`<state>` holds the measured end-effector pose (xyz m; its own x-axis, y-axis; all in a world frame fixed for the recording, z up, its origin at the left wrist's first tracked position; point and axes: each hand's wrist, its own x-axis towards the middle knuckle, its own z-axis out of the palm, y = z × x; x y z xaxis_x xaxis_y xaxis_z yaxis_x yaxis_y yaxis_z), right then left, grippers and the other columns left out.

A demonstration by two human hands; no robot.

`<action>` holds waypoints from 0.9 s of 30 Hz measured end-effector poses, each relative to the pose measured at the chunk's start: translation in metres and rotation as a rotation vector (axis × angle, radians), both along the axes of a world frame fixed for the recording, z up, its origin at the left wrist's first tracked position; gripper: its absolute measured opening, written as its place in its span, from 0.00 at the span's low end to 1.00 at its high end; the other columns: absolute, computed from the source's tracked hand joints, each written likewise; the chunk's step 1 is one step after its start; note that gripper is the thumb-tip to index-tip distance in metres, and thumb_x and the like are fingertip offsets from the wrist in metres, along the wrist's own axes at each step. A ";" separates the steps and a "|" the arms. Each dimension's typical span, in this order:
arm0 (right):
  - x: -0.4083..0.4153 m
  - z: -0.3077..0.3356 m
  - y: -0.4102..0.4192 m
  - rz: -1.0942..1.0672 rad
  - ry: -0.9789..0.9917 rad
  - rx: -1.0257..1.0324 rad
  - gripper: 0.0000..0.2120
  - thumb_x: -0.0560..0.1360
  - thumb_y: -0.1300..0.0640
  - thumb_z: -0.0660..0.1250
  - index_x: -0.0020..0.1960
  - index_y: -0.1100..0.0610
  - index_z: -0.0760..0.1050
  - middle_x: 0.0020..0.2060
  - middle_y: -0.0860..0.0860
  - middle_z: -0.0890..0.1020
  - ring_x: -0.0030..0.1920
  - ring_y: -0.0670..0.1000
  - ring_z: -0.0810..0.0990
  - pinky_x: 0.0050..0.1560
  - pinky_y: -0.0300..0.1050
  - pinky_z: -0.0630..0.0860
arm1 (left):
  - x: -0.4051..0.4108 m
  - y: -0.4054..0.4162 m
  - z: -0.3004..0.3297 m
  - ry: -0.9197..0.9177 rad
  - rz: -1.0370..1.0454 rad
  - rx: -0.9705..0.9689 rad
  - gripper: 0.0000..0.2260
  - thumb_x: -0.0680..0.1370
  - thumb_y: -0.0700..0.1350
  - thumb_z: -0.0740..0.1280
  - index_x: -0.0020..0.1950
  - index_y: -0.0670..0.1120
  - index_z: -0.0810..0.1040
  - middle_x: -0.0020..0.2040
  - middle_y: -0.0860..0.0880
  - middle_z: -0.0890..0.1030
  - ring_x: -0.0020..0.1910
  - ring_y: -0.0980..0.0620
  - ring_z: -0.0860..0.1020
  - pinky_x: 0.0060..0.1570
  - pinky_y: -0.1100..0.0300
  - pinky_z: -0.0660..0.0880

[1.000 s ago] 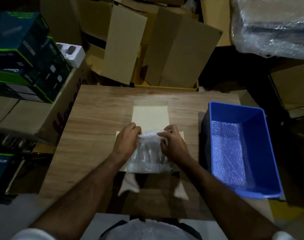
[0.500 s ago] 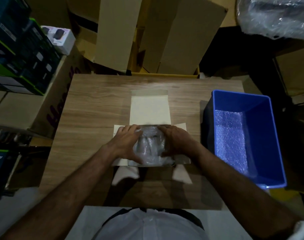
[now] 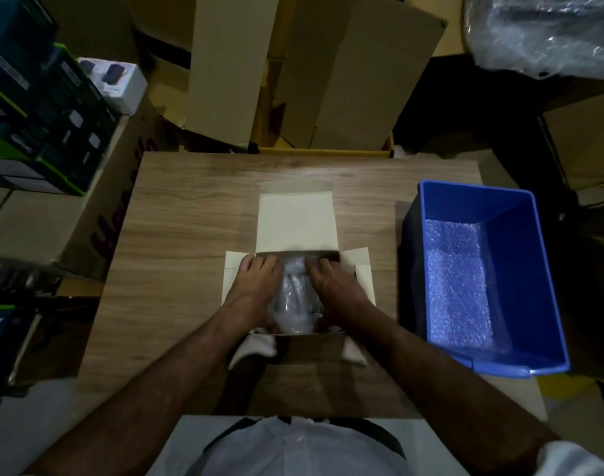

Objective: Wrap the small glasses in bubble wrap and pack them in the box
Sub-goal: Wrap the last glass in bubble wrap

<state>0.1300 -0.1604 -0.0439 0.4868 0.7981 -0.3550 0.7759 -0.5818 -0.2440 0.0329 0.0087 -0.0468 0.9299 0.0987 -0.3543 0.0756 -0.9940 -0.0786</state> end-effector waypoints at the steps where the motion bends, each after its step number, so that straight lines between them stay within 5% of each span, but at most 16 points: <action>1: -0.001 0.001 0.001 -0.003 -0.007 -0.006 0.55 0.58 0.54 0.83 0.76 0.65 0.59 0.66 0.62 0.71 0.61 0.62 0.74 0.56 0.53 0.75 | 0.000 -0.002 0.000 0.004 0.002 0.026 0.47 0.54 0.60 0.79 0.68 0.44 0.70 0.61 0.47 0.74 0.58 0.46 0.74 0.63 0.51 0.67; 6: -0.006 0.003 0.002 0.002 -0.030 -0.034 0.56 0.62 0.53 0.82 0.79 0.64 0.53 0.70 0.63 0.68 0.66 0.62 0.70 0.62 0.55 0.74 | -0.004 -0.009 0.001 0.031 0.011 0.049 0.50 0.61 0.59 0.79 0.76 0.41 0.61 0.71 0.44 0.68 0.68 0.43 0.68 0.74 0.46 0.58; 11: -0.008 0.009 -0.015 0.043 -0.012 -0.019 0.58 0.69 0.45 0.79 0.82 0.61 0.45 0.79 0.65 0.55 0.77 0.64 0.59 0.72 0.57 0.68 | -0.020 -0.006 0.009 0.045 0.052 -0.105 0.50 0.71 0.59 0.74 0.82 0.43 0.48 0.81 0.43 0.54 0.81 0.42 0.52 0.78 0.44 0.45; 18: -0.013 0.013 -0.045 -0.030 0.005 0.144 0.47 0.75 0.48 0.74 0.82 0.58 0.48 0.81 0.62 0.54 0.78 0.61 0.60 0.68 0.54 0.72 | -0.025 -0.008 0.018 0.045 0.113 -0.255 0.45 0.77 0.67 0.63 0.83 0.48 0.45 0.84 0.46 0.47 0.82 0.47 0.45 0.79 0.46 0.39; 23: -0.013 0.009 -0.063 -0.078 0.020 0.237 0.42 0.75 0.49 0.73 0.81 0.59 0.55 0.80 0.61 0.58 0.77 0.60 0.64 0.66 0.54 0.73 | -0.018 -0.020 0.013 -0.108 0.202 -0.279 0.41 0.75 0.71 0.45 0.81 0.48 0.58 0.80 0.45 0.63 0.79 0.45 0.60 0.78 0.47 0.52; 27: -0.012 0.010 -0.064 -0.095 0.031 0.233 0.40 0.76 0.52 0.72 0.81 0.59 0.56 0.80 0.61 0.58 0.77 0.61 0.63 0.66 0.55 0.74 | -0.007 -0.018 0.005 -0.272 0.217 -0.251 0.27 0.77 0.58 0.55 0.71 0.47 0.72 0.65 0.46 0.77 0.63 0.44 0.75 0.65 0.49 0.65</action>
